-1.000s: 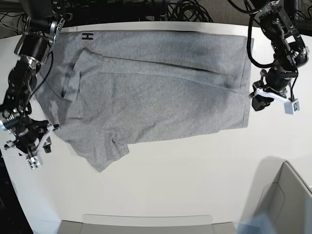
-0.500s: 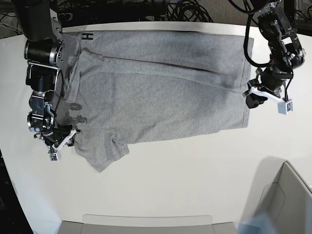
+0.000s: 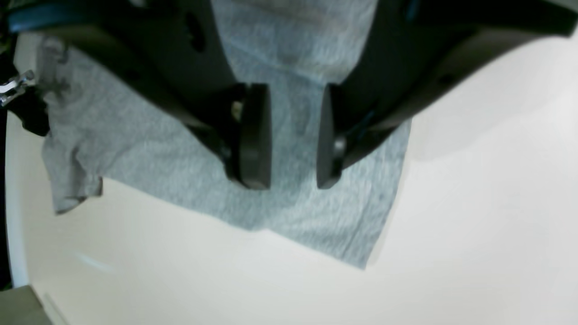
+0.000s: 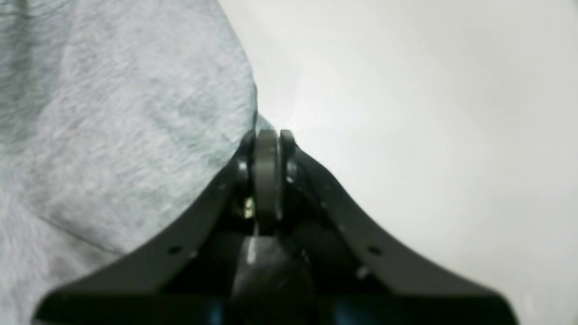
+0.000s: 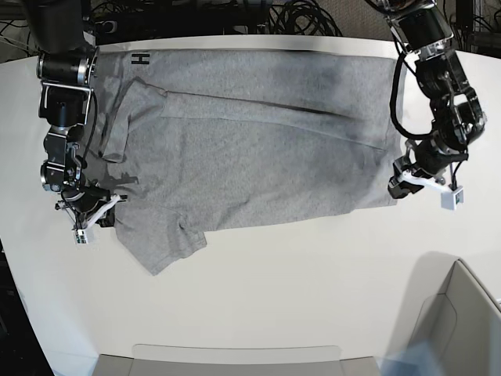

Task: Fold the T-shirt properly
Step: 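Release the shirt and move both grippers toward the hem, then grasp the shirt hem corners with both grippers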

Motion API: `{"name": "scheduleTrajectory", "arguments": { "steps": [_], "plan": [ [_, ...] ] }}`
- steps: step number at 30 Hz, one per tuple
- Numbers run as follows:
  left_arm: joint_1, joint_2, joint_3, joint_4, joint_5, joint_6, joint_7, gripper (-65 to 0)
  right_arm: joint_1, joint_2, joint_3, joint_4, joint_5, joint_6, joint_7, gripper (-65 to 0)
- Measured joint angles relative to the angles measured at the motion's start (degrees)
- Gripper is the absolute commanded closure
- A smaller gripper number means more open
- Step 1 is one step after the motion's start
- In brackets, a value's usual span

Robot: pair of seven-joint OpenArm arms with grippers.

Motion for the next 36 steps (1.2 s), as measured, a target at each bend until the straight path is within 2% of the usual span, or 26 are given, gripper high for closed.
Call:
{"name": "scheduleTrajectory", "arguments": {
  "steps": [3, 9, 13, 18, 22, 24, 25, 28, 31, 33, 36],
  "plan": [
    [-1.9, -0.4, 0.3, -4.7, 2.1, 0.1, 0.1, -26.4, -4.1, 0.5, 0.2, 5.9, 0.2, -0.9, -1.9, 0.0],
    [-6.1, -1.2, 4.6, -13.0, 14.9, -0.1, -5.6, -26.7, -13.9, 0.3, 3.9, 24.7, -1.6, -1.6, -17.5, 0.0],
    [-6.4, -1.1, 9.5, -16.9, 15.3, -0.4, -8.6, -26.7, -16.7, 0.2, 4.6, 31.1, -2.9, -1.6, -23.9, 0.0],
    [-6.4, -3.2, 13.8, -18.7, 15.3, -0.4, -10.1, -28.5, -17.0, 0.1, 4.6, 33.3, -3.1, -1.6, -28.3, -1.2],
    [-6.4, -4.5, 16.0, -18.9, 15.8, -0.2, -12.7, -30.3, -17.2, -0.5, 4.6, 34.6, -4.8, -2.3, -29.6, -16.3],
    [-6.6, -4.3, 16.8, -20.9, 15.7, -0.3, -14.0, -30.3, -17.8, -1.0, 4.8, 35.8, -5.3, -2.5, -29.8, -19.8],
    [-7.1, -4.0, 16.8, -22.3, 15.5, -0.9, -16.1, -30.4, -18.3, -1.1, 4.8, 36.9, -5.3, -2.5, -30.3, -20.1],
    [-11.5, -4.2, 17.0, -27.6, 15.4, -0.8, -15.5, -30.4, -19.2, -2.3, 4.8, 39.3, -5.7, -2.4, -31.6, -19.7],
    [-12.4, -4.3, 17.5, -29.6, 15.3, -0.8, -18.3, -30.4, -19.4, -3.8, 6.4, 41.7, -5.6, -1.6, -33.9, -19.6],
    [-13.0, -4.7, 20.1, -29.9, 15.5, -0.6, -18.8, -30.4, -19.7, -5.6, 9.0, 43.9, -4.4, -1.2, -34.3, -19.6],
    [-13.6, -4.8, 24.2, -29.9, 15.6, -0.7, -19.0, -30.2, -19.6, -6.0, 11.5, 47.4, -0.7, -1.2, -34.7, -19.6]
  ]
}}
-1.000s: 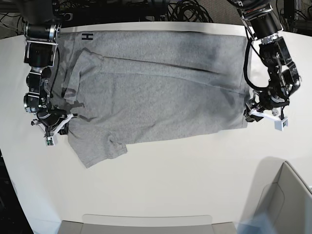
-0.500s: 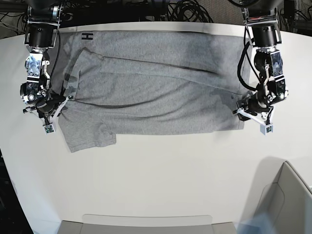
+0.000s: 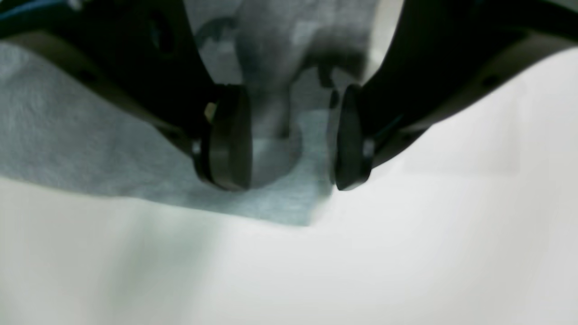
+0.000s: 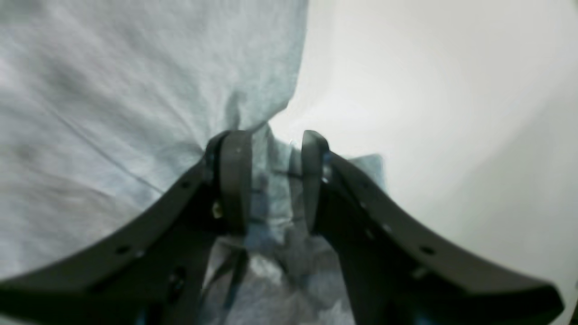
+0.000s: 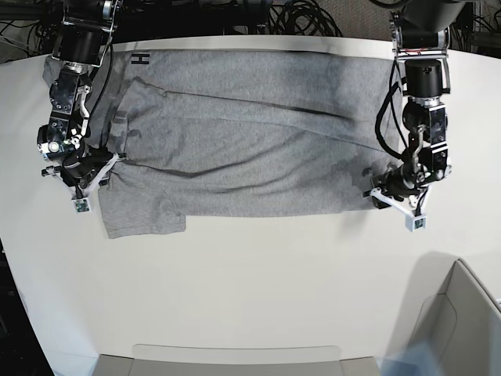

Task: Fold the T-shirt properly
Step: 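Grasp the shirt hem corners with both grippers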

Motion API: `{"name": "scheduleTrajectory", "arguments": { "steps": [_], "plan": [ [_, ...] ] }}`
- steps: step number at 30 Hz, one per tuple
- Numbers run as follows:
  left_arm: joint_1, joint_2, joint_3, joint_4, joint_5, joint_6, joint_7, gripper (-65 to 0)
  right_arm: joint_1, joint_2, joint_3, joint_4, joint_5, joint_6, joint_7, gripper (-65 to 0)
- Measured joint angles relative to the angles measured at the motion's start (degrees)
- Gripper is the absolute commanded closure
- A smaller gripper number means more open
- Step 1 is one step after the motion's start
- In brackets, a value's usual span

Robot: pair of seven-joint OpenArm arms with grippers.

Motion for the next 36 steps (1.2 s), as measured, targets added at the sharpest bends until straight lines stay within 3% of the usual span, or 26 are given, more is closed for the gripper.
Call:
{"name": "scheduleTrajectory", "arguments": {
  "steps": [3, 8, 11, 18, 21, 28, 36],
  "plan": [
    [-0.2, 0.1, 2.8, 0.2, 0.0, 0.0, -0.5, -27.7, 0.7, 0.8, 0.7, 2.1, 4.4, 0.0, 0.4, -19.6],
    [-0.2, 0.2, 1.3, -3.1, -1.0, -0.7, -1.9, -10.4, 1.4, 0.5, 0.7, 2.6, 8.4, 0.1, -0.2, -19.7],
    [-0.5, 0.2, -0.5, -5.1, -2.1, -1.0, -1.9, -4.8, 5.8, 1.0, 0.7, -2.9, 8.6, 0.1, 0.4, -19.9],
    [-0.3, 0.2, -0.8, -5.4, -1.9, -0.8, -1.9, -5.1, 18.8, 4.7, 0.6, -23.3, 8.1, -0.6, 0.8, -20.0],
    [-0.3, 0.2, -0.8, -5.4, -1.9, -0.7, -1.9, -5.1, 22.0, 5.3, 0.4, -29.6, 8.2, -0.6, 4.6, -20.0],
    [-0.3, 0.2, -0.8, -5.4, -1.9, -0.7, -1.9, -5.1, 24.5, 4.4, 0.2, -43.3, 2.6, -0.6, 13.8, -20.0],
    [-0.3, 0.2, -0.8, -5.4, -1.9, -0.7, -1.9, -5.1, 24.7, 1.2, 0.1, -43.7, 2.4, -0.6, 14.9, -19.9]
  ]
}}
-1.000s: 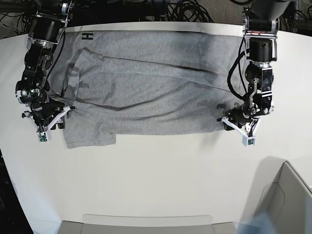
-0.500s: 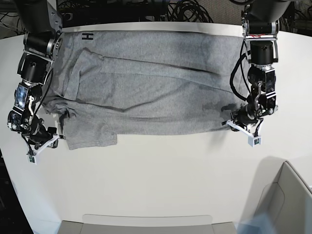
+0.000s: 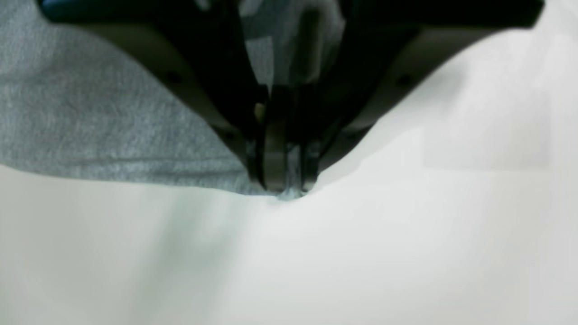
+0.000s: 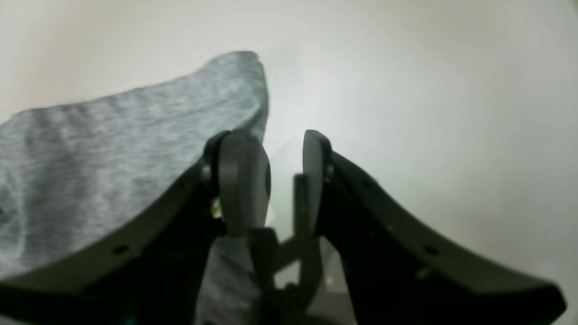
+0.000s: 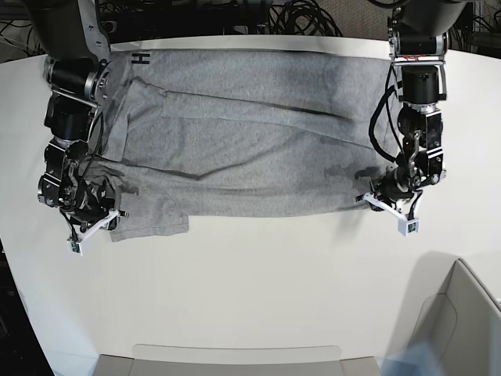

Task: Fold the T-shirt properly
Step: 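Grasp the shirt hem corners with both grippers, then lift the hem corners and fold them toward the collar with both grippers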

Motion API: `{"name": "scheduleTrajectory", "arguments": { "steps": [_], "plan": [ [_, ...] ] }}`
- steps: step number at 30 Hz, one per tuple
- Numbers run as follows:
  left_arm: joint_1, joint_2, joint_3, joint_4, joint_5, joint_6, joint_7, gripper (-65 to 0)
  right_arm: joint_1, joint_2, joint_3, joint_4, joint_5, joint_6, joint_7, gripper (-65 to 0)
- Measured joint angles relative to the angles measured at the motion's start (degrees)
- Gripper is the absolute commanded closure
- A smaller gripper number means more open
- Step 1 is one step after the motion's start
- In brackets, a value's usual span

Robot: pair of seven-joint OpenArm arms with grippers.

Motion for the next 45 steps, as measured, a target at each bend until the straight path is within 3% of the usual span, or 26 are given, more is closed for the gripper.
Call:
{"name": "scheduleTrajectory", "arguments": {
  "steps": [6, 10, 17, 21, 26, 30, 35, 39, 45],
  "plan": [
    [0.0, 0.2, 0.1, 0.0, 0.1, 0.0, 0.0, -1.8, 0.0, -0.9, -9.6, 0.5, 0.7, -0.3, 0.5, -18.1],
    [0.0, 0.2, 0.1, 0.0, 0.0, 0.0, 0.0, 0.0, 0.1, -1.2, -11.9, 0.5, 1.3, -0.2, 0.0, -2.1],
    [0.0, 0.2, -0.1, -0.1, 0.4, -12.4, 0.1, 0.0, 1.6, -1.0, -12.4, 0.5, 1.2, 0.3, -2.1, 0.0],
    [-0.7, 0.2, -0.1, 2.9, 1.0, -15.4, 2.3, 0.0, 1.9, -1.0, -12.4, 3.0, -0.3, 0.2, -4.5, 0.0],
    [1.0, 0.8, -1.4, 9.3, 1.9, -15.4, 5.4, 0.0, 1.4, -0.8, -12.4, 11.7, 0.0, 0.4, -4.5, 0.0],
    [1.3, 0.7, -9.9, 12.8, 1.9, -15.1, 10.1, 0.0, 0.9, -0.5, -12.2, 19.1, -0.1, 0.5, -11.6, 0.0],
    [1.6, 0.4, -11.7, 15.6, 2.2, -15.4, 13.4, 0.0, -2.6, -0.7, -12.2, 31.5, 0.5, 0.6, -15.3, 0.0],
    [2.8, 0.7, -12.0, 16.0, 1.8, -15.4, 14.0, 0.0, -6.4, -1.0, -11.7, 39.3, 0.8, 4.0, -19.6, 0.0],
    [6.9, 0.6, -12.2, 22.3, 2.1, -15.4, 14.5, 0.0, -9.2, -1.3, -4.5, 47.9, 0.1, 7.1, -25.8, 0.0]
  ]
}}
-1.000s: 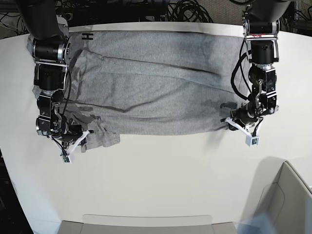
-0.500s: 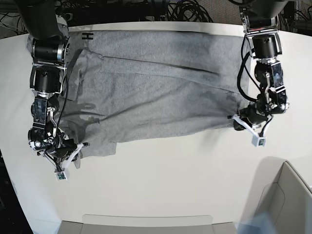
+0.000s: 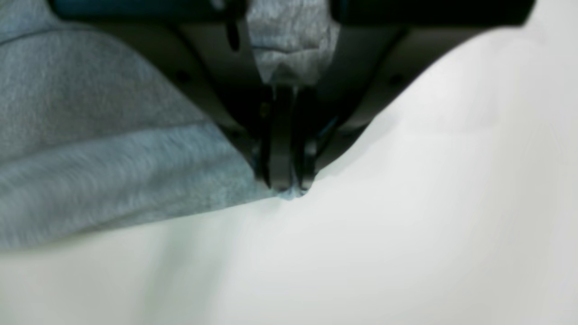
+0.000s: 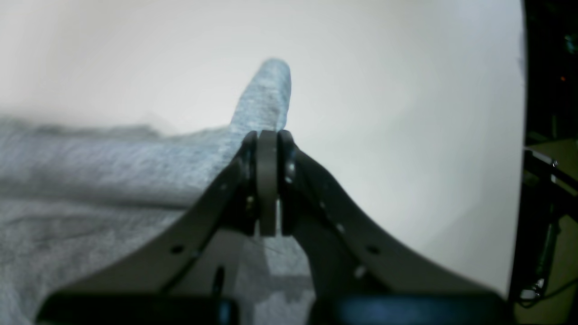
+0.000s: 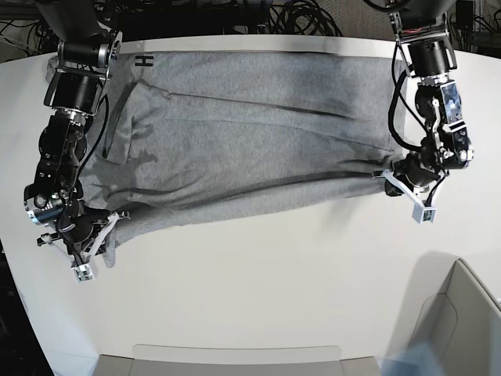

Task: Fold the T-shirt properly
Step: 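Lift the hem corners and fold them toward the collar with both grippers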

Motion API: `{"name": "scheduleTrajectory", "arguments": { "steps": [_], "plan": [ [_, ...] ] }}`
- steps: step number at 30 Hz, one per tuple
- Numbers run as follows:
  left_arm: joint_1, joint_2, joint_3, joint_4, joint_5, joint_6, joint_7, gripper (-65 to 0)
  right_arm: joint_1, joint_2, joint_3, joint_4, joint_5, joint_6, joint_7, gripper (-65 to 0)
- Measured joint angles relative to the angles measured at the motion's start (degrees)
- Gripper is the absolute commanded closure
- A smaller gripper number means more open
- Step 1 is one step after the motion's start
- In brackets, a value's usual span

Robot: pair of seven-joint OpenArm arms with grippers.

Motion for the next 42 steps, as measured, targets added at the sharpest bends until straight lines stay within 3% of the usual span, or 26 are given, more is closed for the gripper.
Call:
{"name": "scheduleTrajectory", "arguments": {
  "steps": [5, 7, 13, 17, 21, 27, 37, 41, 42],
  "plan": [
    [2.4, -0.1, 0.0, 5.6, -0.3, 0.0, 0.1, 0.0, -3.0, 0.0, 2.1, 5.6, 0.1, 1.8, -3.1, 0.0],
    [3.9, 0.0, 0.0, 7.5, -0.1, 0.0, 3.0, 0.0, -4.6, 0.3, 2.1, 7.3, 0.3, 1.9, -3.3, 0.0],
    [7.2, -0.1, -4.5, 12.8, -0.6, -0.4, 5.3, 0.0, -10.6, 0.3, 5.6, 14.5, 0.2, 2.1, -3.8, 0.0],
    [9.4, 0.0, -5.2, 13.5, -0.6, -0.4, 5.6, 0.0, -14.4, 0.2, 6.1, 19.4, 1.0, 2.4, -8.5, 0.0],
    [11.4, 0.0, -5.2, 13.8, -0.6, -0.4, 5.5, 0.0, -16.7, -0.7, 9.9, 25.0, 1.1, 8.2, -11.8, 0.0],
    [15.0, 0.2, -5.4, 16.8, -0.4, -0.1, 5.6, 0.0, -20.9, -0.9, 15.6, 29.6, -0.1, 13.0, -16.2, 0.0],
    [18.3, 0.1, -5.4, 21.7, -0.4, -0.2, 5.6, 0.0, -27.8, -1.1, 20.6, 29.7, 0.3, 13.2, -16.2, 0.0],
    [18.3, 0.2, -5.4, 21.7, -0.4, -0.2, 5.6, 0.0, -27.1, -1.0, 19.2, 29.7, 0.3, 13.2, -16.4, 0.0],
    [18.3, 0.2, -5.4, 21.7, -0.4, -0.2, 5.6, 0.0, -26.5, -0.9, 17.4, 29.7, 0.5, 13.2, -16.8, -3.3]
  ]
}}
